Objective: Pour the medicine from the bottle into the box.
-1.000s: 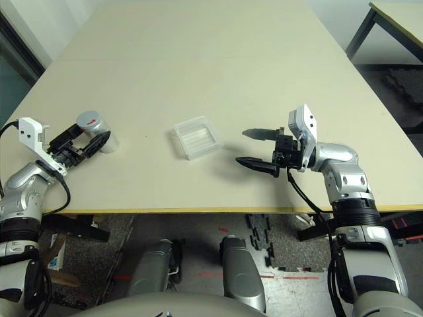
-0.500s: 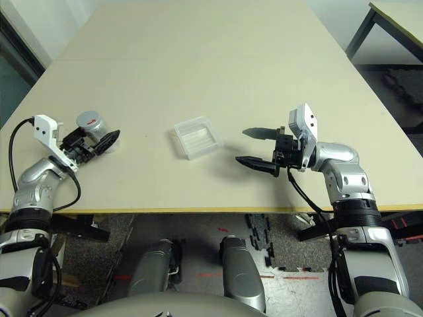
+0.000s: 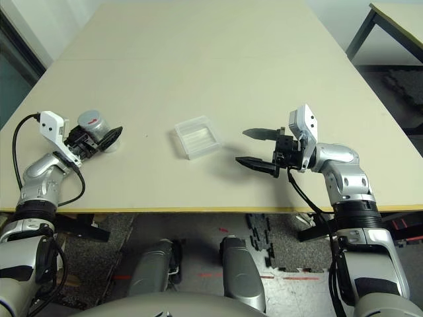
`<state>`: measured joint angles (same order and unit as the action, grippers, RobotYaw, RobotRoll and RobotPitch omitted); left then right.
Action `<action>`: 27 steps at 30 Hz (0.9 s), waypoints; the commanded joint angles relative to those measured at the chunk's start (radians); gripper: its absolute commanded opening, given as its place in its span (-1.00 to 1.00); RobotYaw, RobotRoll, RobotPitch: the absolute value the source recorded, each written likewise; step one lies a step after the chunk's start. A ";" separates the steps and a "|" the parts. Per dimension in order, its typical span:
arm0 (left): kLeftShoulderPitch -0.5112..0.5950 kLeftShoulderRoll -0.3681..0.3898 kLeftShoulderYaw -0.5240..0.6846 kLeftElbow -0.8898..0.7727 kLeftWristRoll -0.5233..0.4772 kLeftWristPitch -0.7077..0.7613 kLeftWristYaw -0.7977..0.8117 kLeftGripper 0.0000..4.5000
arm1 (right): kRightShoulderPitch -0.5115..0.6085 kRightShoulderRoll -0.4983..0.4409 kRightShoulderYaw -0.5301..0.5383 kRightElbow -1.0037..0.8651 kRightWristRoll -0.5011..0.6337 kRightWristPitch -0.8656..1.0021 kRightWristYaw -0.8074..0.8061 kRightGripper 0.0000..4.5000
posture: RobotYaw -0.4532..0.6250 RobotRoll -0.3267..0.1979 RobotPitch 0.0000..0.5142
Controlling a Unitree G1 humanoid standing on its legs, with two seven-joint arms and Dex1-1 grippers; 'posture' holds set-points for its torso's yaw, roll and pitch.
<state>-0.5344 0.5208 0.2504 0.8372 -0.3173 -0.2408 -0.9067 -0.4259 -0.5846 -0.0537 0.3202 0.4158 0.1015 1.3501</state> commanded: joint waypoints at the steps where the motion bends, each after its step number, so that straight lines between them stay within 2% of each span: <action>1: -0.006 -0.009 -0.008 0.023 0.013 -0.015 -0.005 0.99 | 0.002 -0.012 -0.005 -0.008 0.004 0.001 0.001 1.00 | -0.51 0.25 -0.56; 7: -0.015 -0.013 -0.006 0.036 0.018 -0.025 -0.001 0.99 | 0.001 -0.012 -0.004 -0.007 0.003 0.000 0.001 1.00 | -0.51 0.25 -0.56; 10: -0.020 -0.014 -0.004 0.044 0.018 -0.032 0.004 0.72 | 0.002 -0.011 -0.004 -0.008 0.003 -0.001 0.000 1.00 | -0.51 0.25 -0.56; 13: -0.029 -0.015 0.004 0.060 0.013 -0.034 0.013 0.23 | 0.003 -0.011 -0.004 -0.010 0.004 -0.001 0.000 1.00 | -0.51 0.25 -0.56; 14: -0.032 -0.014 0.006 0.066 0.012 -0.032 0.016 0.18 | 0.003 -0.011 -0.004 -0.011 0.004 -0.001 0.000 1.00 | -0.51 0.25 -0.56; 27: -0.037 -0.014 -0.011 0.067 0.019 -0.008 -0.001 0.19 | -0.005 -0.010 -0.003 -0.006 0.002 -0.004 0.001 1.00 | -0.50 0.25 -0.58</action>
<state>-0.5712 0.5117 0.2532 0.9011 -0.3096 -0.2660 -0.8940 -0.4263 -0.5846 -0.0536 0.3203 0.4157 0.1013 1.3484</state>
